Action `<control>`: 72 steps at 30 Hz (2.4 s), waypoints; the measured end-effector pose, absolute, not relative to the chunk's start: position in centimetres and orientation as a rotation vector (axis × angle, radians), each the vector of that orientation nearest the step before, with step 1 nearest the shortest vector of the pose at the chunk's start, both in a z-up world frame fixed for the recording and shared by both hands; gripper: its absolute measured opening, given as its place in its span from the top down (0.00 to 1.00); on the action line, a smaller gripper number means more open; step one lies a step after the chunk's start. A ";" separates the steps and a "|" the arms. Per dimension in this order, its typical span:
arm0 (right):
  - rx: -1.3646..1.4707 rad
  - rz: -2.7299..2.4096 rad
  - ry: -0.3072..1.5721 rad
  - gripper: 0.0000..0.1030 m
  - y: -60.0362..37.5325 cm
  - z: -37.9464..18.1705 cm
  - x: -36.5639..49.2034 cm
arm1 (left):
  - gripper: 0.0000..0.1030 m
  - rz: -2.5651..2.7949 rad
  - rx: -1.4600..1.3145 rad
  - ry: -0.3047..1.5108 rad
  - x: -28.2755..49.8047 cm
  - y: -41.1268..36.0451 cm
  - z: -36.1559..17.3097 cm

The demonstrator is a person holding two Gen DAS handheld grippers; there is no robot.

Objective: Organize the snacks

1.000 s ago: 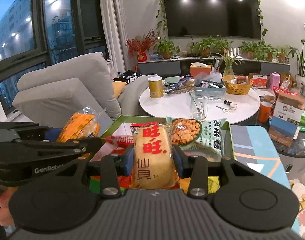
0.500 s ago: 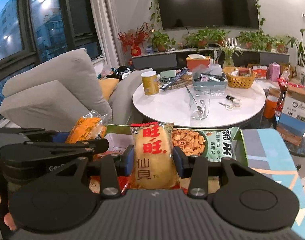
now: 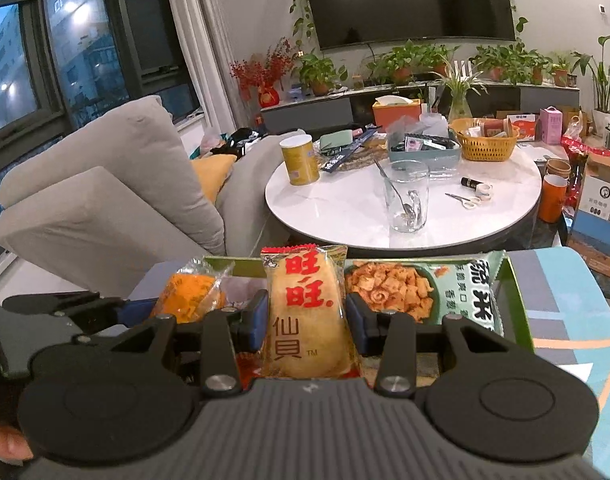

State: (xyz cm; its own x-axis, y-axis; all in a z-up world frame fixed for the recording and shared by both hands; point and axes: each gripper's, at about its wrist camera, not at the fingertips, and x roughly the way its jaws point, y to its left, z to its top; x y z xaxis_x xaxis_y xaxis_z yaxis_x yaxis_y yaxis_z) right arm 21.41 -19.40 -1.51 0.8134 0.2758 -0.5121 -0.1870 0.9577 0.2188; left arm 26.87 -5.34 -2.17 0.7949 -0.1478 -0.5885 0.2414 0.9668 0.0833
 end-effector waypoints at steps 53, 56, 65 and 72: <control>0.051 0.206 0.574 0.58 -23.6 -2.7 6.3 | 0.33 -0.407 0.308 0.649 9.5 -7.2 -3.1; 0.043 0.216 0.598 0.58 -23.6 -3.7 6.0 | 0.33 -0.441 0.353 0.643 9.2 -8.0 -3.7; 0.077 0.192 0.634 0.58 -25.2 -5.4 5.9 | 0.33 -0.536 0.471 0.647 9.3 -9.3 -5.2; 0.076 0.205 0.668 0.58 -25.6 -6.4 6.2 | 0.33 -0.567 0.554 0.665 10.2 -10.2 -6.4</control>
State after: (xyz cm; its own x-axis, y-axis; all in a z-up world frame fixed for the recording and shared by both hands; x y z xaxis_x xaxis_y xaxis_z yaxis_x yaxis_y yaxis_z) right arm 6.24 -25.57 -6.39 0.7658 0.2127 -0.6069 -0.1637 0.9771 0.1358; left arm 10.23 -10.16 -6.43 0.6512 -0.3027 -0.6960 0.6394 0.7129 0.2882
